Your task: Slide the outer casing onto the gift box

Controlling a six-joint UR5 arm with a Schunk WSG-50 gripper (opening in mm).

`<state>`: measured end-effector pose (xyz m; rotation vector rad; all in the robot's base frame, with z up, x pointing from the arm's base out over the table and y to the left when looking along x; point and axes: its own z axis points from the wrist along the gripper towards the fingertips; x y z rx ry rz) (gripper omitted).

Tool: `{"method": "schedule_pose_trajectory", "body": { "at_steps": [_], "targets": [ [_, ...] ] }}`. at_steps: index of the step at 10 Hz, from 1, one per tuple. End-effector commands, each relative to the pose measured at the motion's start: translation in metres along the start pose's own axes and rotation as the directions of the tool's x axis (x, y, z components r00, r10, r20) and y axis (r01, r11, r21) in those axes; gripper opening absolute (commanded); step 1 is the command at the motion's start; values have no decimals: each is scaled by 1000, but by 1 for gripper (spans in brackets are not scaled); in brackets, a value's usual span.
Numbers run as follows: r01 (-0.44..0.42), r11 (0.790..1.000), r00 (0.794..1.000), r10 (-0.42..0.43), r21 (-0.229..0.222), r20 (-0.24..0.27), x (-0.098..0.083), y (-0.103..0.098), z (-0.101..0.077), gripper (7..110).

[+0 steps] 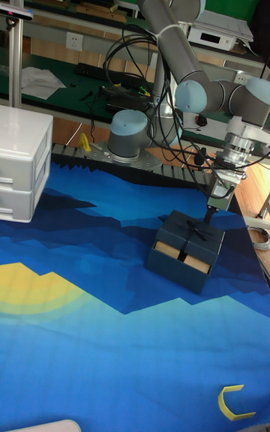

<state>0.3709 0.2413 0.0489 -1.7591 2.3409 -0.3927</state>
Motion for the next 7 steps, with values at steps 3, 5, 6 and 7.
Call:
{"method": "schedule_pose_trajectory", "body": {
  "at_steps": [3,5,6,7],
  "targets": [
    [6,1000,1000,-6,16,16,5,-23,-1,7],
    [-27,1000,999,27,16,19,6,-23,2,7],
    [-50,999,998,49,16,29,5,-24,2,7],
    [-70,997,997,69,18,35,5,-26,0,7]
  ]
}}
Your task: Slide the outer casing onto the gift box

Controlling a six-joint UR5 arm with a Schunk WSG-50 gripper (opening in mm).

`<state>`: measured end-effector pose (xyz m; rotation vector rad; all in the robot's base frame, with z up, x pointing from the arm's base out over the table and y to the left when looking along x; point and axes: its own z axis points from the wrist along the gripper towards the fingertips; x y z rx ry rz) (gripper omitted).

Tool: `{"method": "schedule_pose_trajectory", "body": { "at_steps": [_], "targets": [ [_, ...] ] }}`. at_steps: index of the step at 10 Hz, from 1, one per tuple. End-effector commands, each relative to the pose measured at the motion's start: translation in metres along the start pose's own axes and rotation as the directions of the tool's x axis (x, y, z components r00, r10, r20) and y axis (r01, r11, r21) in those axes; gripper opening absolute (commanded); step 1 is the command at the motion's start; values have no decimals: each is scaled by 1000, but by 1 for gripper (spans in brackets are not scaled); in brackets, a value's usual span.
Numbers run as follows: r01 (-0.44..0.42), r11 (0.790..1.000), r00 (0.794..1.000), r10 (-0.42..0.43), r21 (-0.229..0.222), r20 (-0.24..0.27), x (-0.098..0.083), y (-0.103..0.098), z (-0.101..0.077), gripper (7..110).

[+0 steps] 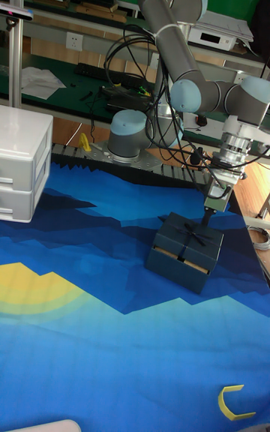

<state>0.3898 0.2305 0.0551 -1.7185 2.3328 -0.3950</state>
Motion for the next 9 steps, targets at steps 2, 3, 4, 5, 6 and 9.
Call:
{"method": "schedule_pose_trajectory", "body": {
  "at_steps": [2,3,4,5,6,9],
  "targets": [
    [-92,996,996,91,2,16,5,-11,-14,7],
    [-98,995,995,98,8,30,6,-17,-19,7],
    [-110,994,993,110,16,41,9,-22,-23,7],
    [-125,992,991,124,23,39,17,-27,-24,7],
    [-145,989,989,144,27,37,22,-29,-21,7],
    [-179,970,980,191,-162,57,16,17,-29,7]
  ]
}}
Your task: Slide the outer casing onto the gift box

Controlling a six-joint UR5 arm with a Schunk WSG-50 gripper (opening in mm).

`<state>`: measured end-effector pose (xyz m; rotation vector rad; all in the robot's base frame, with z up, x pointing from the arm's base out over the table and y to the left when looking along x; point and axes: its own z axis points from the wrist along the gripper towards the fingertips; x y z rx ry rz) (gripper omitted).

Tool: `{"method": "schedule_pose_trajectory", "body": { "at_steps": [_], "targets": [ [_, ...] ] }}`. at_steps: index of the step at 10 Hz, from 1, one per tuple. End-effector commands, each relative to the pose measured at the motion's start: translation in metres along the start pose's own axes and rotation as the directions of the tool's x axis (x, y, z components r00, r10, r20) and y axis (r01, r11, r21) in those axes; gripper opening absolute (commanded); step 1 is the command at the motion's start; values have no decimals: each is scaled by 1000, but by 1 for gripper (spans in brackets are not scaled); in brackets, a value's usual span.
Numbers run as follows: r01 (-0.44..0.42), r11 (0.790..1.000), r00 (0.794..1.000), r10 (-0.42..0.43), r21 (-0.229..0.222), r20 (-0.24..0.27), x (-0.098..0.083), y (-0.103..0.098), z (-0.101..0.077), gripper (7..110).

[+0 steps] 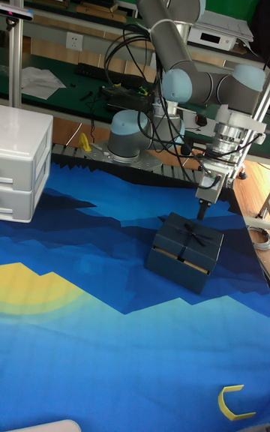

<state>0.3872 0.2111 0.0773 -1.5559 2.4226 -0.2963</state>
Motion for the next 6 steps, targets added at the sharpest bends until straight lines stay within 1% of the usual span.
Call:
{"method": "schedule_pose_trajectory", "body": {
  "at_steps": [1,2,3,4,5,6],
  "targets": [
    [-47,982,999,51,-182,18,-1,43,-5,7],
    [-39,960,998,52,-277,40,-10,69,1,7],
    [-54,946,996,76,-319,56,-15,81,5,7],
    [-70,959,997,79,-276,21,-7,71,14,7],
    [-82,962,996,90,-261,16,-8,67,19,7],
    [-94,966,995,98,-241,8,-7,61,20,7]
  ]
}}
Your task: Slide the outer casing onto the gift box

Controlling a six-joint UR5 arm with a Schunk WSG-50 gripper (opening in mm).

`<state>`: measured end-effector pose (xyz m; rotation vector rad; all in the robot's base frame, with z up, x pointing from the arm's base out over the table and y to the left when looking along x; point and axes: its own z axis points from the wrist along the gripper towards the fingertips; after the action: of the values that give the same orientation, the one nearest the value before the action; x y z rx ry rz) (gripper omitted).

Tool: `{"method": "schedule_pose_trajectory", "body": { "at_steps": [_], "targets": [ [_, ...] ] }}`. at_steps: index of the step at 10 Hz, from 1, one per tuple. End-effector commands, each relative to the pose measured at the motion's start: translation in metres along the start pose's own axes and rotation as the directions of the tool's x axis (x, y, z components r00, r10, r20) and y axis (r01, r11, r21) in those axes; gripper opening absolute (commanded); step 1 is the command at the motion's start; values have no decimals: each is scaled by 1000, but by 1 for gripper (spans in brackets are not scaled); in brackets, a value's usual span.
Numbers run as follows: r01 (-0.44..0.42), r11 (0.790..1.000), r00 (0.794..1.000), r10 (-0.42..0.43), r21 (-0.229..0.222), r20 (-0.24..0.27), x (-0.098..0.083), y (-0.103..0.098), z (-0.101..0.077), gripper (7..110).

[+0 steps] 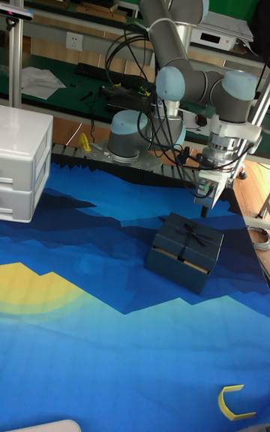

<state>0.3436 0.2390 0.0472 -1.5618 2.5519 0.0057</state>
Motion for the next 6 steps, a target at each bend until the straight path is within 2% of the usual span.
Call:
{"method": "schedule_pose_trajectory", "body": {
  "at_steps": [1,2,3,6],
  "targets": [
    [-40,999,999,40,-1,-7,0,-6,4,7],
    [-31,999,999,32,20,-15,1,-15,2,7],
    [-41,999,999,42,22,-7,-2,-16,5,7],
    [-71,997,997,72,-26,33,-10,-18,15,7]
  ]
}}
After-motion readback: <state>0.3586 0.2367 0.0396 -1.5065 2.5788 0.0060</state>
